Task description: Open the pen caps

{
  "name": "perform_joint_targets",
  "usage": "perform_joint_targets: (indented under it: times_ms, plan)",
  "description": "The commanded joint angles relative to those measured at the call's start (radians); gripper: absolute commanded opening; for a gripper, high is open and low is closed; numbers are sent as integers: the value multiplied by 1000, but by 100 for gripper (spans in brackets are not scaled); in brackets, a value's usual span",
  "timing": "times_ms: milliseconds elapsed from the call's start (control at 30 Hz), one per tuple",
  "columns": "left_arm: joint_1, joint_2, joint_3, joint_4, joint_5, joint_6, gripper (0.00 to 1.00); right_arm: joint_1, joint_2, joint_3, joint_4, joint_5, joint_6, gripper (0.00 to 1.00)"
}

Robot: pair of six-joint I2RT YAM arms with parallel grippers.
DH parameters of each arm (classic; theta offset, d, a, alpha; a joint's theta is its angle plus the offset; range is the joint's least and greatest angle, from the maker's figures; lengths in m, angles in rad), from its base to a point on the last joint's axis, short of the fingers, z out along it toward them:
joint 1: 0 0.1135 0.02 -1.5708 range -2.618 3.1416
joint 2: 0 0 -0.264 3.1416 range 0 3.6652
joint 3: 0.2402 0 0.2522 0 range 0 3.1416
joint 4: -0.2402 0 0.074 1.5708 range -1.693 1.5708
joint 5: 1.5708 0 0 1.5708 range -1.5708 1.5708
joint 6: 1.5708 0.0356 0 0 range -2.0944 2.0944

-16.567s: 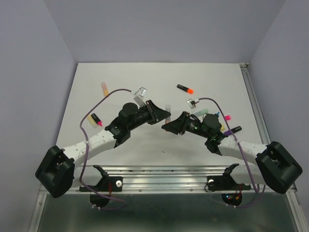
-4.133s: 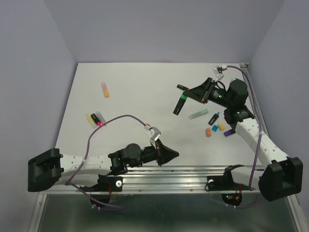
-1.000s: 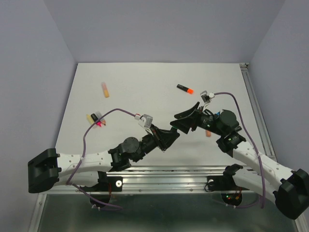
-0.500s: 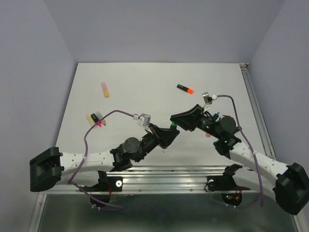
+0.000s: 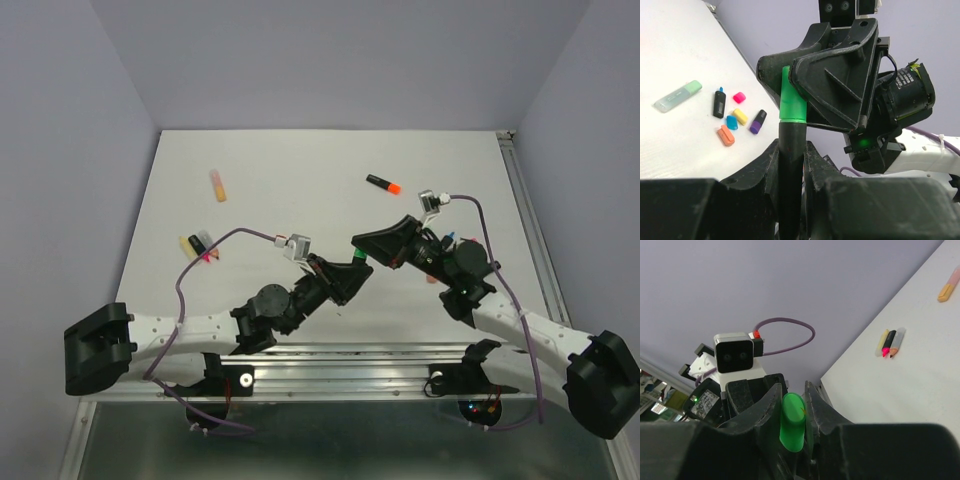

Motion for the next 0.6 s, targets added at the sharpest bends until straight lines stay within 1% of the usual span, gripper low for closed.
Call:
perform_joint_targets:
  times_ms: [0,67,100,133,167,200,233,267,300,333,433,500,567]
  plan:
    - [5,9,34,75,41,76,0,15,-25,13,3,27,-13,1]
    - [5,20,23,117,127,103,0,15,-24,21,12,41,11,1]
    - [5,28,6,160,161,124,0,13,-16,32,26,21,27,1]
    - [3,40,-47,269,193,150,0,10,7,48,32,3,44,1]
    - [5,45,-81,332,262,164,0,9,19,103,32,-45,51,1]
    - [5,46,-119,392,293,175,0,5,38,133,20,-74,62,1]
    - [5,45,-188,441,308,173,0,-4,50,166,14,-99,70,1]
    - [5,42,-219,499,308,170,0,-19,68,215,3,-132,67,1]
    - [5,40,-242,503,296,170,0,-30,78,216,-11,-151,73,1]
    - [5,36,-261,494,280,169,0,-42,84,261,-5,-181,97,1]
    - [5,45,-298,463,267,178,0,-68,120,326,69,-277,168,1]
    - [5,57,-310,464,281,173,0,-77,133,369,37,-297,165,1]
    - [3,74,-318,442,316,155,0,-117,130,450,-53,-278,99,1]
